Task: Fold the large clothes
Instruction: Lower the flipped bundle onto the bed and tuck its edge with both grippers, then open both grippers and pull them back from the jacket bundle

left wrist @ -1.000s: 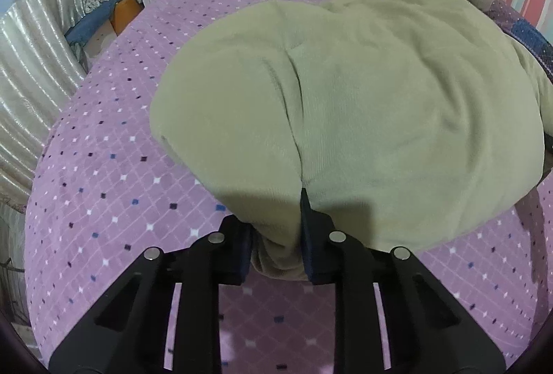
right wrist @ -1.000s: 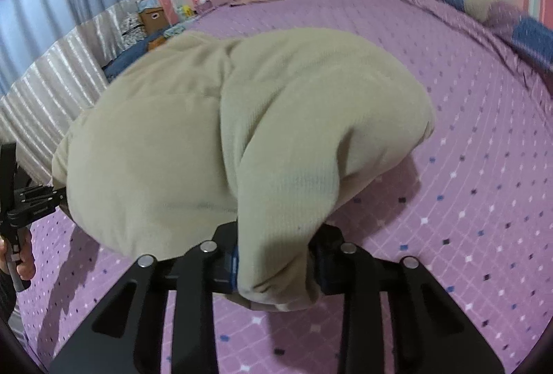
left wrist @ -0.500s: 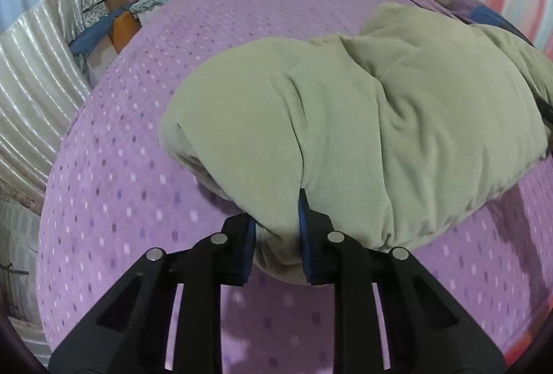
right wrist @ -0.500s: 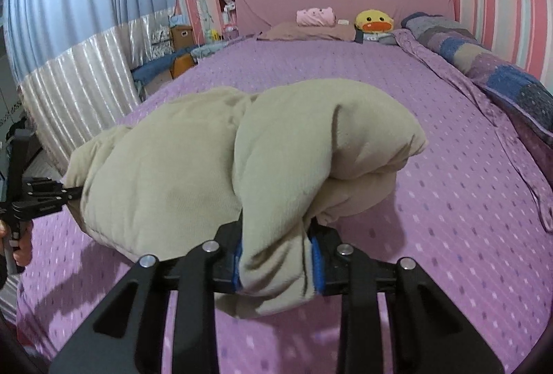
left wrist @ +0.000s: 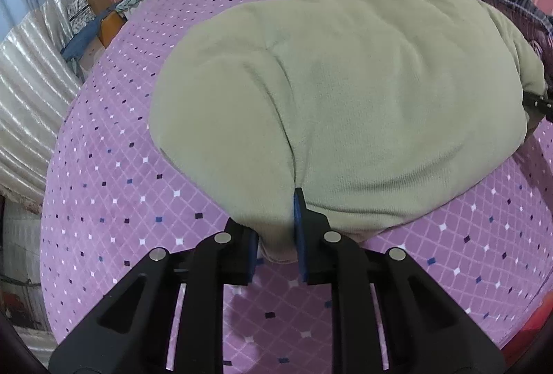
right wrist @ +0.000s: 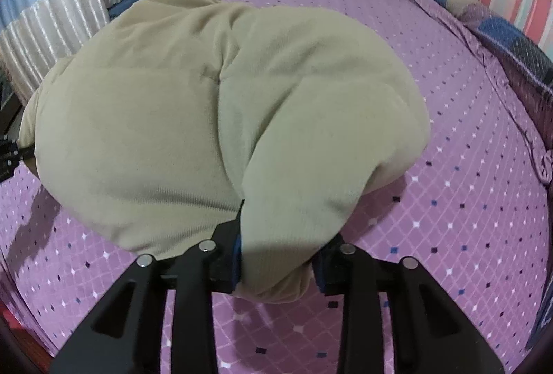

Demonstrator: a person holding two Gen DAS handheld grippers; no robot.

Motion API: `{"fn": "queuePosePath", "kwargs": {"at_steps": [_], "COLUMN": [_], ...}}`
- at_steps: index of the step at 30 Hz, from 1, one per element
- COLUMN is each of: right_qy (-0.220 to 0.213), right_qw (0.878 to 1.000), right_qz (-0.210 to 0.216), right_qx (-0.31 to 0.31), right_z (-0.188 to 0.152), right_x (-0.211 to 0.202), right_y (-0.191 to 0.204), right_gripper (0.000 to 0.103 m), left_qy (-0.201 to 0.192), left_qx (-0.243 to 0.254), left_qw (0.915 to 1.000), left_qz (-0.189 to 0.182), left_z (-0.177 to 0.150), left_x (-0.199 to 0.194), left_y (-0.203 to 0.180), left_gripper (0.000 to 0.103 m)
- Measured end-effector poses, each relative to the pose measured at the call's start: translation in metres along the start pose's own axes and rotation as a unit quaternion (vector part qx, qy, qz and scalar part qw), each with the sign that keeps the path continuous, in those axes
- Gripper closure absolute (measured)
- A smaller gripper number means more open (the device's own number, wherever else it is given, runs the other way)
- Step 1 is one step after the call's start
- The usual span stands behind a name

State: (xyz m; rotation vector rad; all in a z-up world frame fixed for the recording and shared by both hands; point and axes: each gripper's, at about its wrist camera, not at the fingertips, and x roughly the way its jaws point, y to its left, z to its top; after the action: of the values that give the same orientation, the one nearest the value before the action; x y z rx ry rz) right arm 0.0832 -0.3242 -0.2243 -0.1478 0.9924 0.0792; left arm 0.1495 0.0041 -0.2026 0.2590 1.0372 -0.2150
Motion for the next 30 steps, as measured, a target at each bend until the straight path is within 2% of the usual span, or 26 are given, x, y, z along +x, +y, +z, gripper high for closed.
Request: {"fn": "queuePosePath", "kwargs": {"at_steps": [3,7,11,16,18,20,21,22,23,25,29,30], "right_qy": [0.008,0.003,-0.023,-0.047,-0.054,-0.064,-0.069,-0.077,-0.087,-0.103,-0.119,-0.123], "right_qw": [1.000,0.999,0.998,0.994,0.993,0.992,0.991,0.990,0.989,0.987,0.985,0.984], "right_qz": [0.005,-0.006,-0.040,-0.059,-0.059,-0.058,-0.060,-0.063,-0.067,-0.073,-0.065,-0.069], "right_qx": [0.024,0.046,0.040,0.073,0.085,0.093,0.094,0.096,0.097,0.101,0.111,0.111], "right_z": [0.003,0.000,-0.013,-0.029,-0.038,-0.048,-0.052,-0.056,-0.061,-0.065,-0.074,-0.075], "right_x": [0.003,-0.002,-0.013,-0.028,-0.033,-0.039,-0.042,-0.045,-0.049,-0.054,-0.064,-0.067], "right_y": [-0.007,-0.011,-0.007,-0.010,-0.009,-0.008,-0.005,-0.002,0.003,0.008,0.023,0.028], "right_gripper": [0.063,0.053,0.031,0.028,0.028,0.028,0.025,0.018,0.016,0.012,0.009,0.007], "left_qy": [0.000,-0.007,-0.017,-0.017,-0.021,-0.030,-0.036,-0.043,-0.048,-0.064,-0.070,-0.073], "left_qx": [-0.016,-0.025,-0.028,-0.058,-0.070,-0.081,-0.085,-0.090,-0.093,-0.100,-0.102,-0.101], "left_qw": [0.9999,0.9996,0.9992,0.9979,0.9970,0.9958,0.9953,0.9944,0.9938,0.9922,0.9918,0.9915], "left_qz": [-0.003,0.010,0.024,0.025,0.025,0.029,0.030,0.034,0.037,0.038,0.033,0.037], "left_z": [-0.005,-0.014,-0.023,-0.043,-0.053,-0.067,-0.075,-0.079,-0.082,-0.086,-0.085,-0.091], "left_x": [-0.001,-0.008,-0.018,-0.026,-0.030,-0.040,-0.047,-0.052,-0.057,-0.067,-0.085,-0.095], "left_y": [-0.001,0.000,-0.013,-0.012,-0.006,-0.005,-0.003,-0.004,-0.003,-0.004,-0.016,-0.008], "left_gripper": [0.083,0.072,0.043,0.041,0.037,0.029,0.027,0.020,0.011,0.003,0.003,0.003]}}
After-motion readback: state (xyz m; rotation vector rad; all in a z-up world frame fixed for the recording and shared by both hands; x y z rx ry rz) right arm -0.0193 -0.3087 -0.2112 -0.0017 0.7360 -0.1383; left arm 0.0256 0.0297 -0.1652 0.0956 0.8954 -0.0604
